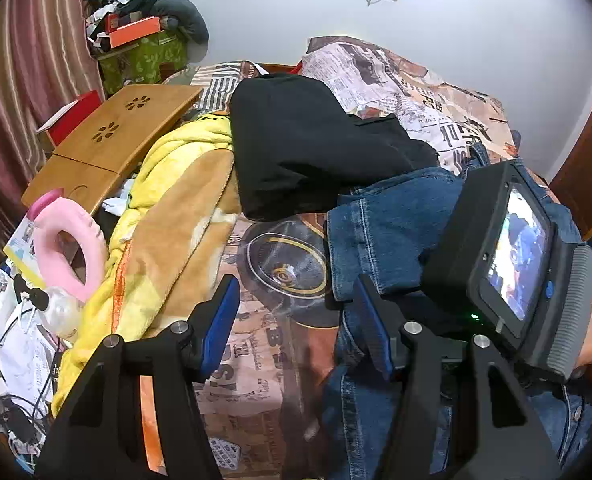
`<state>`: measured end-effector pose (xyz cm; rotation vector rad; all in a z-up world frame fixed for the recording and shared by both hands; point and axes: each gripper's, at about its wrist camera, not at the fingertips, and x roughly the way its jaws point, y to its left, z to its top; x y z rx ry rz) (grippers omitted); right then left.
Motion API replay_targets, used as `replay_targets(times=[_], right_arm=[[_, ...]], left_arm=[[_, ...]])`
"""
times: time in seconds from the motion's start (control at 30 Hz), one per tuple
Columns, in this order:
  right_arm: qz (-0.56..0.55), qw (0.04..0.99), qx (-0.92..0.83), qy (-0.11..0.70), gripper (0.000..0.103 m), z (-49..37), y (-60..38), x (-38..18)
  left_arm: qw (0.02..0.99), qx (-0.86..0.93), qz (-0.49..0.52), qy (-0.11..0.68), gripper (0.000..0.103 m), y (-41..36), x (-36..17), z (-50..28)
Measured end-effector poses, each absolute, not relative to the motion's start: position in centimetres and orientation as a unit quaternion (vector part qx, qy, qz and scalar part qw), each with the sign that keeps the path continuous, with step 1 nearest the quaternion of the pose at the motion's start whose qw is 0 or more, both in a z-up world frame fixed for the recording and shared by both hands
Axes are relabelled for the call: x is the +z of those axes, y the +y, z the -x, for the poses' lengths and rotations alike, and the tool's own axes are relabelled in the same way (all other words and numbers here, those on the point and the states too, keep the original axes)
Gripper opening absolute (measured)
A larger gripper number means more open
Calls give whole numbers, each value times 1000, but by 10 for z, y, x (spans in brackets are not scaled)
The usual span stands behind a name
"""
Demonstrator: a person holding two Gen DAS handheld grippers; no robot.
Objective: Fold large clothes
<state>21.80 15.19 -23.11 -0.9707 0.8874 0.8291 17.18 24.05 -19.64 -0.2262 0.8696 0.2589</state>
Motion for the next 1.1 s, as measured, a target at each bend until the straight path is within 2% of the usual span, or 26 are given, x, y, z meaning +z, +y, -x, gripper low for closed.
replay_targets(times=[0.03,0.1,0.2,0.33,0.6,0.8,1.1], right_arm=[[442,713,372,398,35,-218,155,-232],[451,713,366,392,21,-220,155,-231],[438,720,366,394,7,-223,151,-226],[386,742,373,401,5,-233,138,-208],[237,818,366,375,4,-242,76,-132],[151,853,342,364,4,-250,21,-94],[4,879,263,397,4,-259,-81,-99]], left_arm=[[892,125,111,420,58,240,-196,-172],[892,127,113,420,58,240,-195,-172],[893,128,113,417,58,238,-192,-171],[896,127,109,412,58,234,-186,-167],[901,123,98,405,58,221,-175,-166],[901,112,99,407,58,209,-174,-171],[896,90,82,428,58,178,-185,-189]])
